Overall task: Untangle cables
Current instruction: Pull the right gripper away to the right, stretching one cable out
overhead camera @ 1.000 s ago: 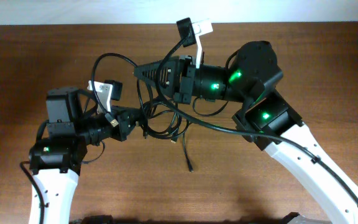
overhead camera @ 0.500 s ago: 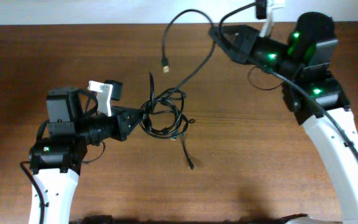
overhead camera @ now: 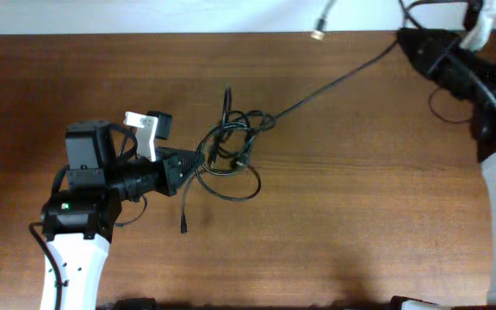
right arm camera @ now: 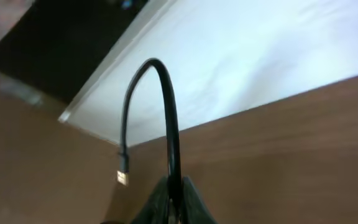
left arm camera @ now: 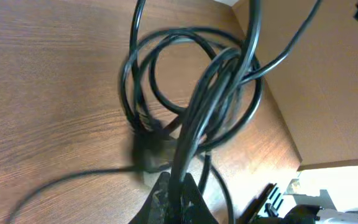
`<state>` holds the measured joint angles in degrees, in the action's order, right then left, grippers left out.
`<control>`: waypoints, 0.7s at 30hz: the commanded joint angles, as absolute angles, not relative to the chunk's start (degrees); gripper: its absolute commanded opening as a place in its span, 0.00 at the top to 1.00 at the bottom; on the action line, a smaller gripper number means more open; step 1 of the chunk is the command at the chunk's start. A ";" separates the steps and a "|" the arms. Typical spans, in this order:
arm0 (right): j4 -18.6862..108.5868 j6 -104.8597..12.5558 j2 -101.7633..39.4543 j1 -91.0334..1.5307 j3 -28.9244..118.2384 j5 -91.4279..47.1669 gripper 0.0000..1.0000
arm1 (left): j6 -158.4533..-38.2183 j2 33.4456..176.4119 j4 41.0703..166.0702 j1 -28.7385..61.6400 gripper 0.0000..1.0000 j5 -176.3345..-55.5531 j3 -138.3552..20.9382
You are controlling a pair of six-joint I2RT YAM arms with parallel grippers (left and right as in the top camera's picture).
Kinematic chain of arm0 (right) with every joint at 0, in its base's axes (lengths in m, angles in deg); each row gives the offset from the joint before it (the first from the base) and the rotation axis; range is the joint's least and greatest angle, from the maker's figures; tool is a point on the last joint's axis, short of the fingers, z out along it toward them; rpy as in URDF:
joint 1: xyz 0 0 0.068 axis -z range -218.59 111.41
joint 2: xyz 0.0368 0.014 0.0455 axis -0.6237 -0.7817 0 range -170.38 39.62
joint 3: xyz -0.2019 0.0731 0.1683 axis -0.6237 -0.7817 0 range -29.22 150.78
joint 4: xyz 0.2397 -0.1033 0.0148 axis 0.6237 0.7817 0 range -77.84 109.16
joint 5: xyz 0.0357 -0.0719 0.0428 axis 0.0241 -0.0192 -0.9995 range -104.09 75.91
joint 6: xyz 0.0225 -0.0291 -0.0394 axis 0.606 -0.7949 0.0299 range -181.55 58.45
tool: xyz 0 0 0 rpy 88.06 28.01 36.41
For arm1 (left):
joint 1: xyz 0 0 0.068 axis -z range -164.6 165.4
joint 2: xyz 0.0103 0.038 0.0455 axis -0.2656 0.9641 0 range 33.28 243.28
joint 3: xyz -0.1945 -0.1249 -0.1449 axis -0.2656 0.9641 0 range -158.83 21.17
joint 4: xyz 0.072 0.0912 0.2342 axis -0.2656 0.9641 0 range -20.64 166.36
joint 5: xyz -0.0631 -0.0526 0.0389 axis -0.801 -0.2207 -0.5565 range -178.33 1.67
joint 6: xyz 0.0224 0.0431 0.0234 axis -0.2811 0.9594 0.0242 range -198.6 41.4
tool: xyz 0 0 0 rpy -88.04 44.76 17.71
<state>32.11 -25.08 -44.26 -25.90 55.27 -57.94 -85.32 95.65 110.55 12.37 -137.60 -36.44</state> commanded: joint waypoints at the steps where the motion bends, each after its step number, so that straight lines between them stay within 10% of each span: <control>1: 33.25 -28.36 -44.17 -20.57 56.30 -52.39 0.96 | -85.41 95.30 110.99 9.90 1.00 -132.80 -36.72; 11: 37.97 -31.33 -44.17 -11.89 56.30 -50.97 0.96 | -85.43 90.58 110.31 -11.49 0.97 -136.99 -39.50; 21: 38.38 -31.35 -44.17 -7.80 56.30 -39.15 0.96 | -85.41 90.58 110.09 -12.41 0.93 -136.97 -40.98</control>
<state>38.60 -30.55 -44.26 -10.18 55.31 -45.81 -85.32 91.39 110.47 -12.06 -135.92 -39.39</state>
